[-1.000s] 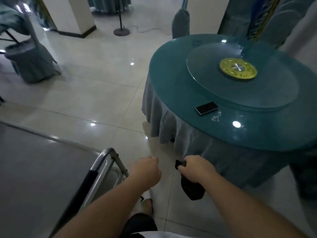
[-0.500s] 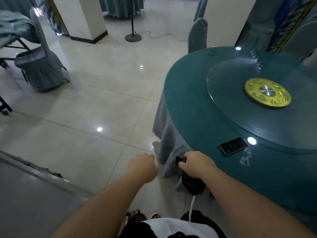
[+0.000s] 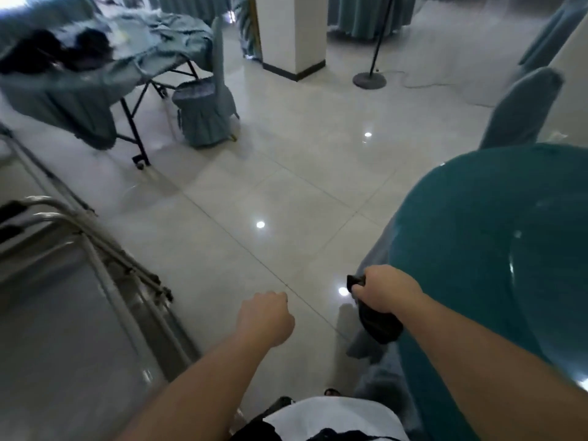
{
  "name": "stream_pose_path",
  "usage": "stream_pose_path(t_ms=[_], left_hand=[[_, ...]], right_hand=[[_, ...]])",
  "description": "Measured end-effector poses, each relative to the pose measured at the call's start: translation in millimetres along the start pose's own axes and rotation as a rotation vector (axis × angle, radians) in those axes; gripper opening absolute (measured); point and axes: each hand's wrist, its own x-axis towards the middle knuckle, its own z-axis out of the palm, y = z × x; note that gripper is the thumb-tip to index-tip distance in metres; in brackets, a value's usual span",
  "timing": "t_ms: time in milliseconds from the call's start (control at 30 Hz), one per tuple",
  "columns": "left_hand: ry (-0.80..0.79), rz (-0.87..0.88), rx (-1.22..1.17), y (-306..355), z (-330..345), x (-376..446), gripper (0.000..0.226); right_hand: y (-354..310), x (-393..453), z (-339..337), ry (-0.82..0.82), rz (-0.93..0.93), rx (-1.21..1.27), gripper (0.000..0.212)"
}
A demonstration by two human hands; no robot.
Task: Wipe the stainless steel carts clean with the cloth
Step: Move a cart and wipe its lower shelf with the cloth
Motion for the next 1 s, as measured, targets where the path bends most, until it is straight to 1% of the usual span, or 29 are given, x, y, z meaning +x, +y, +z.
stream_pose_path(t_ms=[133,267,333,433,600,767,867,1000], left_hand=[[0.017,-0.163,-0.122,-30,-17,10,0.047],[0.018,-0.336,-0.233,-74,-22,18,0.047],[0.018,-0.409,-0.293,-98,-28,28,0.047],[0.035,-0.472,-0.347,-138,-41,49,0.046],[0.031,-0.539,-0.37,-206,-75,81,0.043],[0.119,-0.63,-0.459,-262,-95,101,0.039],[0.16,-0.73,-0.522,-287,-90,105,0.032],[0.166,-0.92,-0.665,-314,-76,104,0.036]], right_hand=[[-42,67,-17,-0.036,-0.149,-0.117,0.027],[-119,117,-16,-0.138,-0.338,-0.158,0.032],[-164,137,-16,-0.143,-0.429,-0.205,0.032],[-226,163,-20,-0.141,-0.526,-0.26,0.031],[-313,201,-41,-0.137,-0.623,-0.345,0.033],[-387,240,-56,-0.145,-0.734,-0.443,0.033],[-431,262,-58,-0.171,-0.838,-0.541,0.034],[-499,290,-47,-0.19,-1.03,-0.716,0.036]])
